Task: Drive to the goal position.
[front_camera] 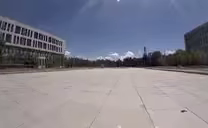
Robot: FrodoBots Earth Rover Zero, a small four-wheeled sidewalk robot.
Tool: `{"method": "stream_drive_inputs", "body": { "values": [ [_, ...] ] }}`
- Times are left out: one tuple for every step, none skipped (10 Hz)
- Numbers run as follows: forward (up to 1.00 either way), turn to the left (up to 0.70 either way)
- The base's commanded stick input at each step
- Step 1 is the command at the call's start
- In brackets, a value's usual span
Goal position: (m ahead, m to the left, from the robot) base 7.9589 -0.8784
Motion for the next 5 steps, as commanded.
{"method": "stream_drive_inputs", "body": {
  "values": [
    [0.61, 0.0],
    [0.61, 0.0],
    [0.61, 0.0],
    [0.61, 0.0],
    [0.61, 0.0]
  ]
}}
